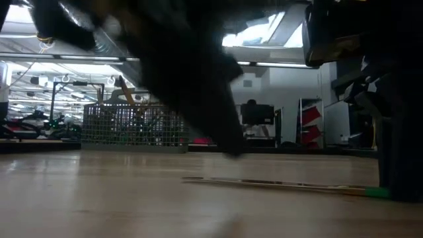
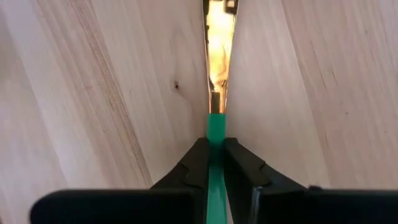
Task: Sort silverware
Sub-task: Put the green knife into the gray silverware basket
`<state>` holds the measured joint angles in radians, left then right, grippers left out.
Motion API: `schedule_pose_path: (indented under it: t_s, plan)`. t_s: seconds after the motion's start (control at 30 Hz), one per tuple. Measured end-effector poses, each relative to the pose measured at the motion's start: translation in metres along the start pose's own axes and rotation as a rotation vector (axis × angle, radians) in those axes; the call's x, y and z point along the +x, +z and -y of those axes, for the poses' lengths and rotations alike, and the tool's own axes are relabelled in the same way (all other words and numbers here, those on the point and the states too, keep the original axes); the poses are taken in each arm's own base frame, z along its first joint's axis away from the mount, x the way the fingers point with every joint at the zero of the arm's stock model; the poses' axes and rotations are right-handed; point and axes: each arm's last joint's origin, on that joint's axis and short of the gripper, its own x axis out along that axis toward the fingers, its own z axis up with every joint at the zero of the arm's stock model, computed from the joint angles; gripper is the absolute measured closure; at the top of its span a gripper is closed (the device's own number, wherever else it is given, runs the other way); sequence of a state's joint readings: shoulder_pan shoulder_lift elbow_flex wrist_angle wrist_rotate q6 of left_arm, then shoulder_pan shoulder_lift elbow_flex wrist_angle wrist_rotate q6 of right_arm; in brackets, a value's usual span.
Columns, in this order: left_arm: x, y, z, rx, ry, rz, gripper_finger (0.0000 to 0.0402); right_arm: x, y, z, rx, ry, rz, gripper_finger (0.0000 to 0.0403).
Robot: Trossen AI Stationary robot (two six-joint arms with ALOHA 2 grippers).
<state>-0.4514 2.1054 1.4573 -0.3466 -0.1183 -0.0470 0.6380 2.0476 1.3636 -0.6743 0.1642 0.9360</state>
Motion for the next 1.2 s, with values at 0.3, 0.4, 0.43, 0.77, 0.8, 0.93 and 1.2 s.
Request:
schedule_pose_path:
  t_s: [0.3,0.4,0.43,0.77,0.8,0.93,1.2]
  plan:
    - [-0.059,0.010,0.011,0.015,0.118,0.022,0.0397,0.000,0.004,0.003,0.012,-0.002,0.001,0.0365]
    - [-0.075,0.010,0.014,0.004,0.167,0.023,0.0397,0.000,0.005,0.004,0.015,-0.002,0.003,0.0365]
    - [-0.079,0.009,0.016,0.005,0.186,0.019,0.0396,-0.001,0.006,0.004,0.017,0.003,0.001,0.0365]
    - [-0.135,0.001,0.033,-0.039,0.299,0.023,0.0396,-0.003,0.011,0.007,0.005,0.009,0.014,0.0365]
    - [-0.141,0.000,0.034,-0.048,0.322,0.032,0.0396,-0.003,0.011,0.007,0.007,0.009,0.015,0.0365]
    - [-0.164,-0.006,0.041,-0.073,0.401,0.060,0.0396,-0.003,0.016,0.009,0.003,0.018,0.023,0.0365]
    - [-0.187,-0.021,0.054,-0.107,0.496,0.065,0.0396,-0.021,0.048,0.006,-0.071,0.056,0.107,0.0365]
